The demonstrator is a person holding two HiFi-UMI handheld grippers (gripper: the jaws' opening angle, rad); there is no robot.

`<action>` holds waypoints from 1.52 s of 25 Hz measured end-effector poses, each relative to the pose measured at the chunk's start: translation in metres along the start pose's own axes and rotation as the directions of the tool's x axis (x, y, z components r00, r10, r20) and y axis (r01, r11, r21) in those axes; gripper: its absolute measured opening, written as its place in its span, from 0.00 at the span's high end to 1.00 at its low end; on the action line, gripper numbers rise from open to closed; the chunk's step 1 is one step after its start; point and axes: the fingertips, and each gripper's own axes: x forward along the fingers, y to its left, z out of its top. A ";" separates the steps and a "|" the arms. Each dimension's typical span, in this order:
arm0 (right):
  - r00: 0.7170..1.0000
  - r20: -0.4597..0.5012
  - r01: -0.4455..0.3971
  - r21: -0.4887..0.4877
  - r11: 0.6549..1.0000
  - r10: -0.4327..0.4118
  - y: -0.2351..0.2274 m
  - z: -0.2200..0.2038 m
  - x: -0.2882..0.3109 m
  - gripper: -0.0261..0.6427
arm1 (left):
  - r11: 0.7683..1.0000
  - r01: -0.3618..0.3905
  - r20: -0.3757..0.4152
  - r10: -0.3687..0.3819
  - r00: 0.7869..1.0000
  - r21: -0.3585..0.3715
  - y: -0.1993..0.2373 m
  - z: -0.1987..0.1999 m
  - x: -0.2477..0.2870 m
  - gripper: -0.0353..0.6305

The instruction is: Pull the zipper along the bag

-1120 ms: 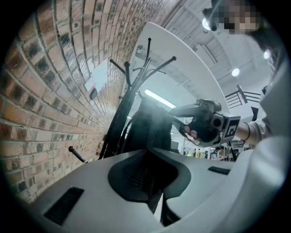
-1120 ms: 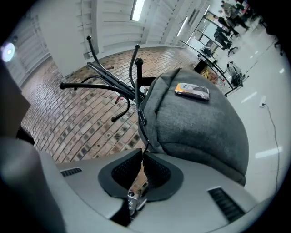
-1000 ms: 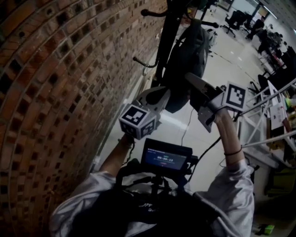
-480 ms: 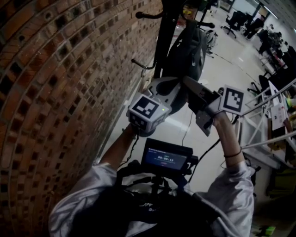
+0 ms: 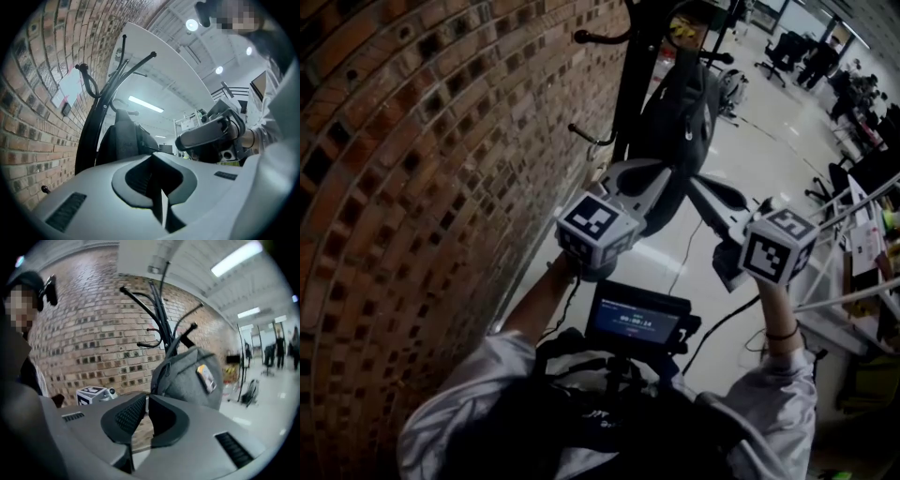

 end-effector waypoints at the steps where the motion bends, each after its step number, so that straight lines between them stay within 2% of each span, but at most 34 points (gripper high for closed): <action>1: 0.998 0.008 0.059 -0.128 0.990 -0.059 -0.004 0.007 -0.004 0.92 | 1.000 -0.002 0.005 0.002 1.000 -0.011 0.000 0.000 0.000 0.94; 3: 0.985 0.012 0.167 -0.361 0.918 -0.174 -0.009 0.019 -0.005 0.87 | 0.999 -0.009 0.005 0.009 1.000 -0.034 0.001 0.000 -0.001 0.94; 4: 0.977 0.014 0.197 -0.441 0.876 -0.212 -0.011 0.023 -0.002 0.83 | 0.999 -0.013 -0.001 0.012 1.000 -0.042 0.001 0.000 -0.002 0.94; 6: 0.969 0.032 0.225 -0.518 0.825 -0.244 -0.015 0.031 0.007 0.81 | 0.999 -0.018 -0.012 0.017 1.000 -0.047 0.001 -0.001 -0.003 0.94; 8: 0.969 0.053 0.233 -0.516 0.824 -0.241 -0.019 0.040 0.016 0.81 | 0.998 -0.025 -0.015 0.024 1.000 -0.052 0.001 -0.002 -0.003 0.94; 11: 0.975 0.063 0.217 -0.453 0.865 -0.212 -0.024 0.055 0.029 0.81 | 0.997 -0.034 0.000 0.034 0.999 -0.067 0.000 0.000 -0.003 0.94; 13: 0.974 0.054 0.220 -0.443 0.869 -0.219 -0.028 0.060 0.035 0.81 | 0.997 -0.039 0.002 0.039 0.999 -0.065 0.000 0.001 -0.003 0.94; 18: 0.952 0.015 0.270 -0.511 0.816 -0.305 -0.034 0.062 0.044 0.80 | 0.998 -0.053 0.009 0.053 0.999 -0.039 0.003 0.000 -0.002 0.94; 21: 0.943 -0.011 0.271 -0.556 0.785 -0.333 -0.033 0.061 0.049 0.81 | 0.997 -0.064 0.008 0.064 0.998 -0.031 0.006 -0.001 -0.002 0.94; 22: 0.944 -0.017 0.265 -0.560 0.785 -0.331 -0.032 0.061 0.049 0.82 | 0.997 -0.065 0.008 0.065 0.998 -0.031 0.007 -0.001 -0.003 0.94; 24: 0.949 -0.020 0.252 -0.556 0.792 -0.316 -0.031 0.063 0.047 0.95 | 0.998 -0.060 0.006 0.060 0.998 -0.030 0.006 -0.001 -0.003 0.94; 26: 0.955 -0.032 0.224 -0.575 0.787 -0.296 -0.030 0.063 0.044 0.95 | 0.998 -0.052 0.003 0.052 0.999 -0.028 0.004 -0.002 -0.003 0.94; 28: 0.957 -0.056 0.183 -0.640 0.746 -0.284 -0.027 0.061 0.041 0.95 | 0.999 -0.045 0.000 0.045 0.999 -0.027 0.002 -0.002 -0.003 0.94; 31: 0.952 -0.118 0.097 -0.758 0.645 -0.281 -0.023 0.059 0.039 0.95 | 0.999 -0.036 0.000 0.036 0.999 -0.035 0.000 -0.002 -0.003 0.94; 36: 0.932 -0.211 0.001 -0.812 0.584 -0.294 -0.017 0.054 0.041 0.95 | 0.998 -0.037 0.004 0.038 0.999 -0.059 0.002 -0.004 -0.002 0.94; 38: 0.921 -0.245 -0.031 -0.822 0.569 -0.303 -0.013 0.050 0.043 0.95 | 0.997 -0.035 0.007 0.036 0.999 -0.068 0.003 -0.005 -0.001 0.94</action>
